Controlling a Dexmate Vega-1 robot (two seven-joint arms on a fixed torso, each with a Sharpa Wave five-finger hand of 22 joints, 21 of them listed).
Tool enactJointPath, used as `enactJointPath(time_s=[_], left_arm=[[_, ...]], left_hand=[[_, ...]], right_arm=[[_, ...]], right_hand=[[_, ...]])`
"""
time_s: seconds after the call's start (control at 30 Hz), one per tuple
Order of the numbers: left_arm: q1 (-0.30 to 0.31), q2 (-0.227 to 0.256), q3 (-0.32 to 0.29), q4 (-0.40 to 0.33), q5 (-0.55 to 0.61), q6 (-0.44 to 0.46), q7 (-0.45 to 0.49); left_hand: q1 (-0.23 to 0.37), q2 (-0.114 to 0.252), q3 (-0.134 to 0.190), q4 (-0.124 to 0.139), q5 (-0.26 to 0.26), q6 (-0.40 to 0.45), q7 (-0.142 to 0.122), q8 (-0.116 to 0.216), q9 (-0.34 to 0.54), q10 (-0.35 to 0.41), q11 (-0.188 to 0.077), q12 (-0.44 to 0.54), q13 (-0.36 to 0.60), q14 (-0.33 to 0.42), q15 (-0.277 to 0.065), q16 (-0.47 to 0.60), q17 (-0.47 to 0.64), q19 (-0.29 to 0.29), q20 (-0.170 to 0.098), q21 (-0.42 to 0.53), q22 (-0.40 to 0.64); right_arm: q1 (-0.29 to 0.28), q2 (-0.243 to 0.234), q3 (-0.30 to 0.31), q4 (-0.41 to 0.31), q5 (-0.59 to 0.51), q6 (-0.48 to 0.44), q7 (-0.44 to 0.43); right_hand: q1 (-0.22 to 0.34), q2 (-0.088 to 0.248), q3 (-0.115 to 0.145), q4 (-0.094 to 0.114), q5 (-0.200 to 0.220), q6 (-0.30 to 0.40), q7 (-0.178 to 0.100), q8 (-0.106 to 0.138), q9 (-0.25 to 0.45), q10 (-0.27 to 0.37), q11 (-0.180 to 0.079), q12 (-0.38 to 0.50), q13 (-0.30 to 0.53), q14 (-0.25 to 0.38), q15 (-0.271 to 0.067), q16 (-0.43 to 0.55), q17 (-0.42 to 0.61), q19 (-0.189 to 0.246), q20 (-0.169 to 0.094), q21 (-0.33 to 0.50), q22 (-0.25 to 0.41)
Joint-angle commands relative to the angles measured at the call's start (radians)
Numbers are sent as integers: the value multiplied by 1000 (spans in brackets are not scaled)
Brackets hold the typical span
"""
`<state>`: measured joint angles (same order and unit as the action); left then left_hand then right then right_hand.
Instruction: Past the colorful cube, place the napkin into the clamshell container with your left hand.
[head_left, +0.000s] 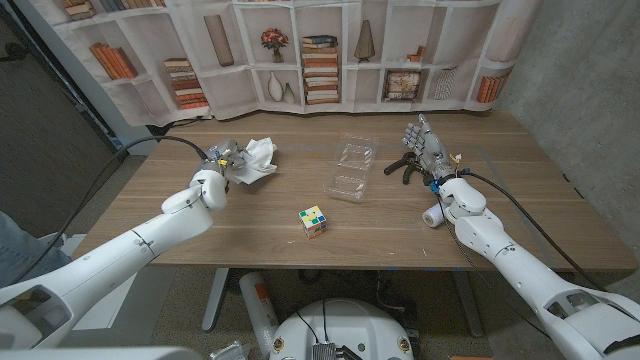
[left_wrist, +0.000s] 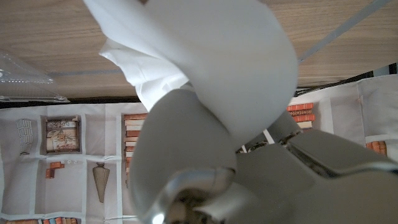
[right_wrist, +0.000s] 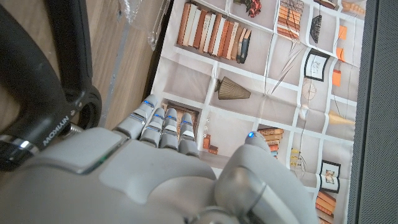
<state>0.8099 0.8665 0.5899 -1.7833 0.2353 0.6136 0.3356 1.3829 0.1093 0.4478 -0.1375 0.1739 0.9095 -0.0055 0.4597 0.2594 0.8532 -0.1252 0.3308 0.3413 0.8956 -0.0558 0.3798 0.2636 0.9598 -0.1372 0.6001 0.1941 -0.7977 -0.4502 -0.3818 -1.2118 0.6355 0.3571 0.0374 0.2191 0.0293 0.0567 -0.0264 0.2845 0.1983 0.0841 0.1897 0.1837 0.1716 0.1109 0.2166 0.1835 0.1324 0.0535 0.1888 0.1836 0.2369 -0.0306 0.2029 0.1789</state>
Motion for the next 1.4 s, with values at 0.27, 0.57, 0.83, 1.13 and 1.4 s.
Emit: enactJointPath(time_s=[0.27,0.57,0.83,1.13,1.4], left_arm=[[39,28,-36,-57,6,-4,5],[43,36,-45,-76,16,2,4],[37,36,-45,-87,30,6,1],[36,38,-52,-99,41,7,2],[36,40,-59,-114,49,14,1]], left_hand=[[-13,1,-7,3,3,10,1,5,-3,14,-2,-2,9,67,-153,1,128,-12,-15,19,1],[-16,1,-9,3,3,11,3,5,-5,16,-3,-5,14,68,-152,-1,133,-18,-15,26,1],[-18,0,-11,3,3,13,1,6,-7,21,-8,-6,19,70,-151,-3,137,-21,-15,33,1],[-20,-1,-12,3,3,15,-1,6,-9,23,-7,-10,24,70,-153,-6,142,-27,-14,41,0],[-21,-1,-13,2,3,17,-1,7,-11,24,-9,-13,28,71,-152,-9,147,-32,-14,48,0]], right_arm=[[-13,-12,4,-30,0,-7,-8],[-12,-13,6,-31,2,-6,-7],[-12,-12,10,-26,4,0,-6],[-12,-10,12,-14,10,6,1],[-5,-7,12,-2,13,6,8]], right_hand=[[7,11,-2,-1,0,4,2,7,5,5,1,0,6,6,4,0,2,7,0,1,4],[9,12,-2,-2,-1,4,3,7,5,5,0,0,6,6,4,0,2,7,1,0,4],[9,13,-2,-3,-1,5,3,7,5,6,0,0,6,6,5,0,2,8,1,0,4],[10,14,-3,-4,-2,5,4,7,5,7,1,0,6,6,3,0,3,9,0,0,4],[11,15,-3,-4,-3,4,4,7,5,5,1,0,6,5,2,0,3,9,0,-1,4]])
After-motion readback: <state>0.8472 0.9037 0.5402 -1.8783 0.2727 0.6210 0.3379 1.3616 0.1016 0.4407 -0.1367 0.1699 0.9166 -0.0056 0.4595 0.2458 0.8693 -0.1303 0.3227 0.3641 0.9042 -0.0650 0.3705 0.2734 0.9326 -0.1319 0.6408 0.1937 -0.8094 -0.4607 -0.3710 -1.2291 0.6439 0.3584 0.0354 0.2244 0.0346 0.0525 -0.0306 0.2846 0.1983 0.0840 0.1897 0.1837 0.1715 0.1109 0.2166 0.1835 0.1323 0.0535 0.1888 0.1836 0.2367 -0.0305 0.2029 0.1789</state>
